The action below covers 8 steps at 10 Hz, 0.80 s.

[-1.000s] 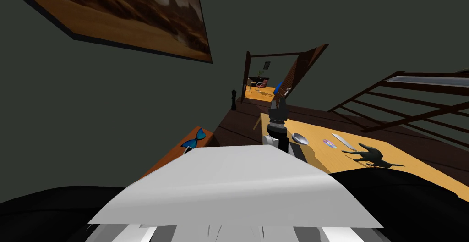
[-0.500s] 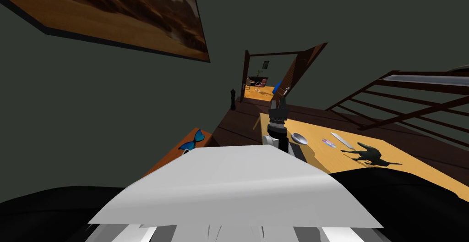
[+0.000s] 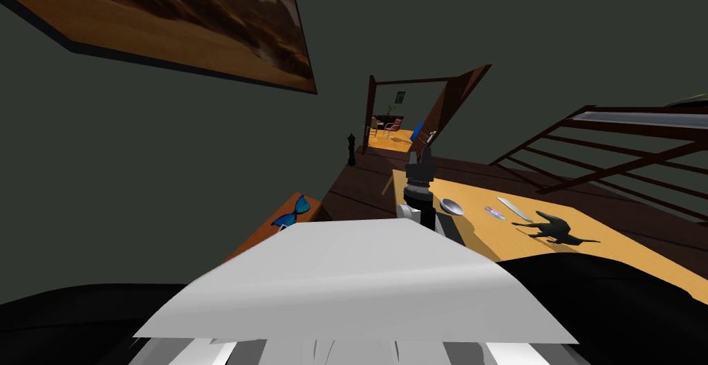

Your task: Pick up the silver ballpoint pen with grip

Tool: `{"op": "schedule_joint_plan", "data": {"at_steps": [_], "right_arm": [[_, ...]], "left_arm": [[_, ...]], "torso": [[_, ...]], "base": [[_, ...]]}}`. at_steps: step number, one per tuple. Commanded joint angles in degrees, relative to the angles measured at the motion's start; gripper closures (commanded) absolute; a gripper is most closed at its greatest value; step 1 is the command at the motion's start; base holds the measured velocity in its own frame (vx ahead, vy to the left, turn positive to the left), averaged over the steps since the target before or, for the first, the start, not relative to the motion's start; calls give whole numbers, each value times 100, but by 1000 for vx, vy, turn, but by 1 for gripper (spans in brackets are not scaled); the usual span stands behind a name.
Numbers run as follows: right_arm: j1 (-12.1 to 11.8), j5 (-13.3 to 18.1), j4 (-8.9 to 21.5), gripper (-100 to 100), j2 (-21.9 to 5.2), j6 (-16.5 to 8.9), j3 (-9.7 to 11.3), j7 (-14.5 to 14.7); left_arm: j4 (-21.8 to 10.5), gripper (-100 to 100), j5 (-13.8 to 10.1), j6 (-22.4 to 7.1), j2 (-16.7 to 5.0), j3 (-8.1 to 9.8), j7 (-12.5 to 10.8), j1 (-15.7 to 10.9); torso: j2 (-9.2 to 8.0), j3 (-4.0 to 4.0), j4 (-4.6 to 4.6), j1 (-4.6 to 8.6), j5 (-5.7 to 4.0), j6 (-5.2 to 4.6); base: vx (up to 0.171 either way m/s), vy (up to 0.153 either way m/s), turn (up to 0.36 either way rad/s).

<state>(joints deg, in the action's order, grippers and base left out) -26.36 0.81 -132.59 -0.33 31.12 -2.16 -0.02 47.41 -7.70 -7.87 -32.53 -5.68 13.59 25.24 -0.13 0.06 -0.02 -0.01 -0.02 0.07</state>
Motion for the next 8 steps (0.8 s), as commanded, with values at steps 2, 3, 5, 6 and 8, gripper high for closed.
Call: {"op": "schedule_joint_plan", "data": {"at_steps": [2,3,5,6,8], "right_arm": [[0,0,0,0,0,0,0,0],[0,0,0,0,0,0,0,0],[0,0,0,0,0,0,0,0],[0,0,0,0,0,0,0,0],[0,0,0,0,0,0,0,0]], "left_arm": [[-107,-100,66,24,67,23,-8,-74],[-119,100,74,28,74,26,-11,-82],[-124,100,73,21,71,27,-10,-73],[-120,100,73,23,72,27,-11,-78],[-122,0,73,22,72,27,-11,-77]], "torso": [[0,1,-2,-12,10,-2],[1,0,-1,-19,13,-2],[6,-1,-4,-17,15,-8],[5,-1,-2,-18,15,-4],[4,0,-3,-19,15,-5]], "base": [[-12,27,-14],[0,0,0],[-2,1,6],[0,0,0],[0,0,0]]}}
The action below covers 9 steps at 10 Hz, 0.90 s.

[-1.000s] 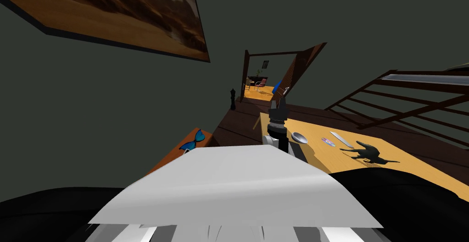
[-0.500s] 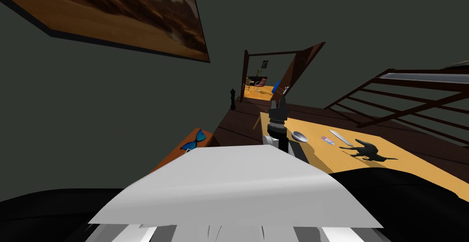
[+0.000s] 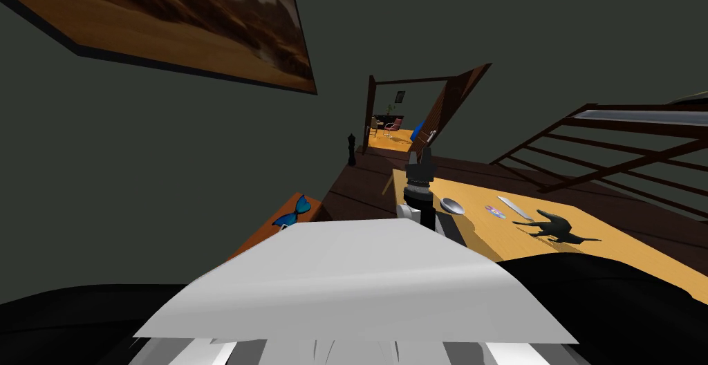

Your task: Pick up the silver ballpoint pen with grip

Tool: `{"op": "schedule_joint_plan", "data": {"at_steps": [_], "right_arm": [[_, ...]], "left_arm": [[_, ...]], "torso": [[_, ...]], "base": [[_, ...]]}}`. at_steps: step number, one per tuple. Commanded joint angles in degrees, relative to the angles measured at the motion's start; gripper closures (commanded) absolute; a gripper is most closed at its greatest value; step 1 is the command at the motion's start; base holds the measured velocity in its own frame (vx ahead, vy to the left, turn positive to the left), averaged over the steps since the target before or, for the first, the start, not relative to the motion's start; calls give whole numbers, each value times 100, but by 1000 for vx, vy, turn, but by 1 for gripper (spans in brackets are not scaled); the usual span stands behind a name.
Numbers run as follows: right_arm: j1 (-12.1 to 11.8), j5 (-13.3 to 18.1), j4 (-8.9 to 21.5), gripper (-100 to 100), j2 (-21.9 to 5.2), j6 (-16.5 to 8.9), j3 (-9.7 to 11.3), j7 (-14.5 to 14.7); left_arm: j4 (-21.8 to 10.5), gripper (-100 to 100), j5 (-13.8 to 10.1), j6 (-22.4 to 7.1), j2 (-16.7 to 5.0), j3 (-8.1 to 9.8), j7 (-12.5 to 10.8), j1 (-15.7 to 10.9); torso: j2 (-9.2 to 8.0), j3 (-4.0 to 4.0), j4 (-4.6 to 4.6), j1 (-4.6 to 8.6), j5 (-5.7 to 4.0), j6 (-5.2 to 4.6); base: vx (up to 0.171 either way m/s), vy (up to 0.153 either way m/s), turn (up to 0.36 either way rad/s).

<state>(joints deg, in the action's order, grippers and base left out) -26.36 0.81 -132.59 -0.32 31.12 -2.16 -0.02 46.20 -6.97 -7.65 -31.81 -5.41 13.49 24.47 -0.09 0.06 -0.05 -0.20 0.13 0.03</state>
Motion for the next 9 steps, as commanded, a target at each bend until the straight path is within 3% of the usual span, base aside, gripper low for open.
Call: {"op": "schedule_joint_plan", "data": {"at_steps": [1,7,8,9], "right_arm": [[0,0,0,0,0,0,0,0],[0,0,0,0,0,0,0,0],[0,0,0,0,0,0,0,0],[0,0,0,0,0,0,0,0]], "left_arm": [[184,100,-71,-46,-78,-14,12,113],[815,100,-348,-222,-372,-92,43,524],[771,100,-317,-204,-343,-77,41,500],[788,0,-322,-218,-348,-78,41,509]], "torso": [[0,0,0,0,0,0],[1,0,-1,14,-2,3],[2,0,-1,14,-3,3],[1,0,-2,8,-1,2]], "base": [[9,-29,22],[15,-36,22],[7,-14,6],[0,0,0]]}}
